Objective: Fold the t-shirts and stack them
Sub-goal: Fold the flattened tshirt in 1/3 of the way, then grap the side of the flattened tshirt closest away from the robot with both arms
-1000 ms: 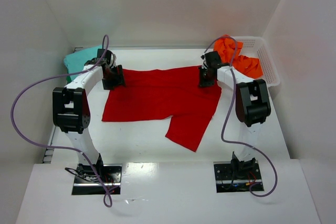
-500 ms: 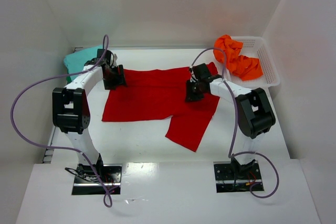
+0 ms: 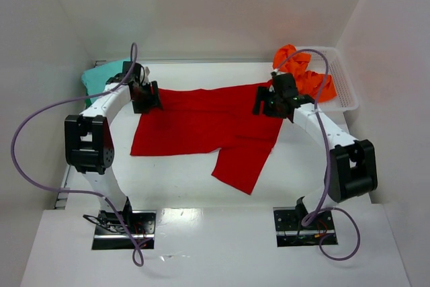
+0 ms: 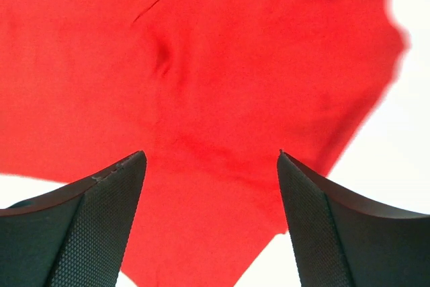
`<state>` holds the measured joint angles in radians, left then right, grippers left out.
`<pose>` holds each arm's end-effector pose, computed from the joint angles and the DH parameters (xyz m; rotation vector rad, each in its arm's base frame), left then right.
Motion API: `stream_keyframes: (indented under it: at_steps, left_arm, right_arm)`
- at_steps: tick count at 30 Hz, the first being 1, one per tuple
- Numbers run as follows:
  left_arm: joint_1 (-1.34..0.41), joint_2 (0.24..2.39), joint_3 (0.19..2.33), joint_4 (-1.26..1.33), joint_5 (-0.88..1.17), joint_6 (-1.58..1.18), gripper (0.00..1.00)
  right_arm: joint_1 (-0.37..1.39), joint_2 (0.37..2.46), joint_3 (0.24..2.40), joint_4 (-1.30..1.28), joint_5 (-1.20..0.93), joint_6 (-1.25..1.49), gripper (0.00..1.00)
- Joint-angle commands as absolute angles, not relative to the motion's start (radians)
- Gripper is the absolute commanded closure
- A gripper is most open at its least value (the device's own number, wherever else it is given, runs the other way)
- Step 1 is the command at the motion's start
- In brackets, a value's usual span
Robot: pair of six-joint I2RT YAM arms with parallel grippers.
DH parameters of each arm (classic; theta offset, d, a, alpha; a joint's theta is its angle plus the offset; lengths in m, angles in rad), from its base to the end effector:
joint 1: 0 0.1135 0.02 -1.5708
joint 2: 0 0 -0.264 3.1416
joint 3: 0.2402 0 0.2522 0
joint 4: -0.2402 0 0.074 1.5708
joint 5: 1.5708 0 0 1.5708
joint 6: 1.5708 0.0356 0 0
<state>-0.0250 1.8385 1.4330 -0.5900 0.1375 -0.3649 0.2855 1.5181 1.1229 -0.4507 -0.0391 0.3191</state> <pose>0.3978 -0.0148 0.2349 -0.3853 2.5564 -0.3228 0.3143 0.0937 0.2562 0.0229 2.4415 0.3212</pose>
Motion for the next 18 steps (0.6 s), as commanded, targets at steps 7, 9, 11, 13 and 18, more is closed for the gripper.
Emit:
stream_keyframes:
  at_steps: [7,9,11,13,18]
  left_arm:
    - [-0.025,1.735,1.398,-0.591,0.173,-0.341,0.28]
    - [-0.025,1.685,1.333,-0.571,0.146,-0.382,0.17]
    - [-0.025,1.649,1.286,-0.533,0.146,-0.403,0.15]
    - [-0.025,1.621,1.243,-0.511,0.146,-0.425,0.14]
    - [-0.025,1.611,1.252,-0.511,0.183,-0.425,0.08]
  right_arm:
    - [0.201,1.559,1.137,-0.466,0.041,0.364,0.23]
    - [0.201,1.514,1.092,-0.478,0.041,0.412,0.11]
    - [0.201,1.465,1.053,-0.479,0.006,0.452,0.07]
    - [0.201,1.382,0.979,-0.454,-0.079,0.521,0.0]
    - [0.201,1.27,0.873,-0.506,-0.087,0.618,0.0]
